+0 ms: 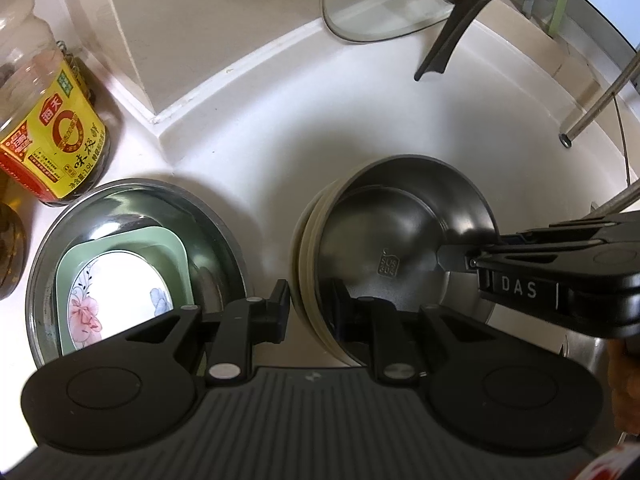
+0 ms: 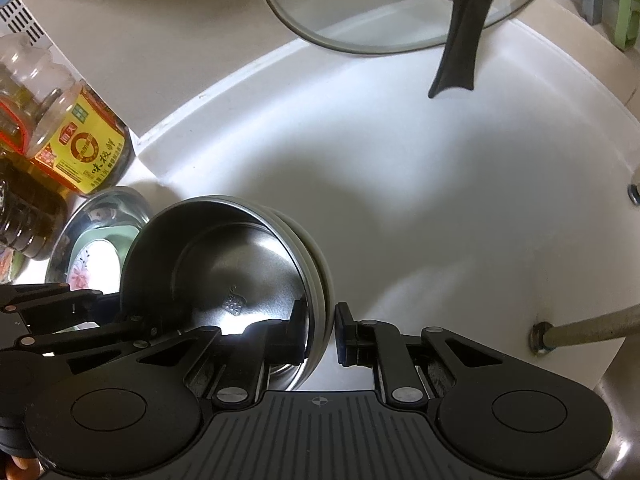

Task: Organize plates and bowls
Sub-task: 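Lift the steel pot and white bowls together with both tools, then carry the bowl stack with both tools over the steel tray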

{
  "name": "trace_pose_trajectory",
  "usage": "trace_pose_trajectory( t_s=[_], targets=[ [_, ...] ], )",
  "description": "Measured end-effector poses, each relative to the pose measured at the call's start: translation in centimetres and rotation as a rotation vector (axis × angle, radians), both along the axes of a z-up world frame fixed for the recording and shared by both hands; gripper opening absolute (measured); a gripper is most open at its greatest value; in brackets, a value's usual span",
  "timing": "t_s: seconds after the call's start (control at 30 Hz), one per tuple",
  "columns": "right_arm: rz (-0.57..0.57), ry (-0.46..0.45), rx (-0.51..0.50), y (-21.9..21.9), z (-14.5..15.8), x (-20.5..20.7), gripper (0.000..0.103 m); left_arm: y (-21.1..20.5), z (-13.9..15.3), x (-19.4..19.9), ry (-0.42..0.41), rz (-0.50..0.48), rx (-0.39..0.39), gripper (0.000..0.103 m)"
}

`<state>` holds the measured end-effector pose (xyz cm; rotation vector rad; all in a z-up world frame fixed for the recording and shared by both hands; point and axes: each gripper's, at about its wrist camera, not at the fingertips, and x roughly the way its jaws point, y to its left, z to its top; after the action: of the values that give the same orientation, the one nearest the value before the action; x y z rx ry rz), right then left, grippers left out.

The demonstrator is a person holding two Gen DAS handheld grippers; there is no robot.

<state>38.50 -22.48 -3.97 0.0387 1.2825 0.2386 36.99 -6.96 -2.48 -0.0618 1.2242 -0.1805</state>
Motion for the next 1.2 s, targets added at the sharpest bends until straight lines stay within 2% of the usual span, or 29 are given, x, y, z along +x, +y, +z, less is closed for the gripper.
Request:
trace_pose_trajectory(
  t_s=[0.53, 0.93, 1.2],
  targets=[
    [0.049, -0.031, 0.009, 4.1, 1.6, 1.0, 0.014, 4.0, 1.9, 0.3, -0.036, 0.081, -0.005, 0.019],
    [0.156, -0.060, 0.032, 10.5, 2.9, 1.6, 0.014, 9.9, 3.8, -0.7, -0.072, 0.202, 0.007, 0.019],
    [0.237, -0.052, 0.042, 14.8, 2.3, 1.2, 0.014, 13.7, 3.8, -2.1, -0.066, 0.293, 0.022, 0.018]
  ],
)
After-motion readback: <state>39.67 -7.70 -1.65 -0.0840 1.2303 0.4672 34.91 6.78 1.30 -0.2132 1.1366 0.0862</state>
